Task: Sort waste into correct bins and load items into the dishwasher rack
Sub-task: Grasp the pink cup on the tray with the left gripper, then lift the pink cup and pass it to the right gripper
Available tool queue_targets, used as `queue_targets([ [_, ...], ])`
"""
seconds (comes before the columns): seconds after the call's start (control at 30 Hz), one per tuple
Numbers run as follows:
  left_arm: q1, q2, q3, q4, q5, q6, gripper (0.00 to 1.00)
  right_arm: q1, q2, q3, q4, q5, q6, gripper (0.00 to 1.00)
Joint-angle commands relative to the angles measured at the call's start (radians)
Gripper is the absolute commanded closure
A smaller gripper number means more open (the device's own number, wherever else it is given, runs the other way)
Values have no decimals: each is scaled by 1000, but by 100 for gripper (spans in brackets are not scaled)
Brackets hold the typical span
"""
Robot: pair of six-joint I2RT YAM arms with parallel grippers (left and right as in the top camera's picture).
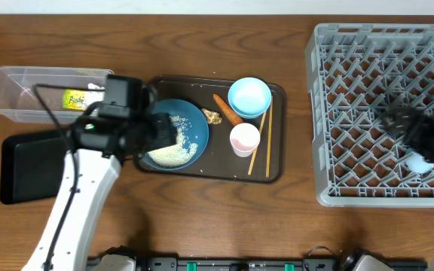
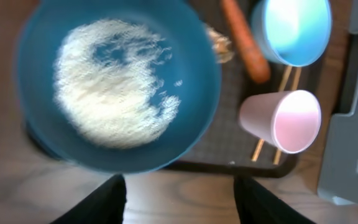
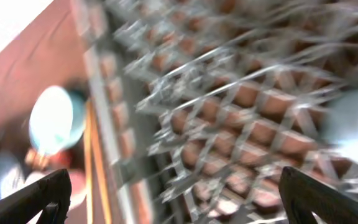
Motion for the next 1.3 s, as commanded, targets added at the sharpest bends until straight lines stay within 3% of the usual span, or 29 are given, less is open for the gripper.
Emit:
queue_targets([
  [0.0,-76,63,8,45,12,9,41,98,-10,13,-42,-32,-100,1],
  [0.3,-270,275,8,254,12,9,41,191,-5,10,-57,-21,-101,1],
  [0.6,-351,446,8,349,11,9,41,191,-5,10,-69,-1,-101,1],
  [0.7,-352,481,8,356,12,8,54,191,-5,10,-68,-1,-101,1],
  [0.83,-351,472,11,356,12,9,90,191,-5,10,-69,2,-101,1],
  [0.87,-351,461,13,355,12,9,94,191,-5,10,-69,6,-101,1],
  [1.07,-334,346,24,301,39,1,94,191,-5,10,-68,29,-101,1],
  [1.17,-294,262,24,292,153,-7,94,193,-5,10,-68,8,-115,1],
  [1.27,-225,190,24,317,337,-63,94,211,-5,10,-74,-143,-238,1],
])
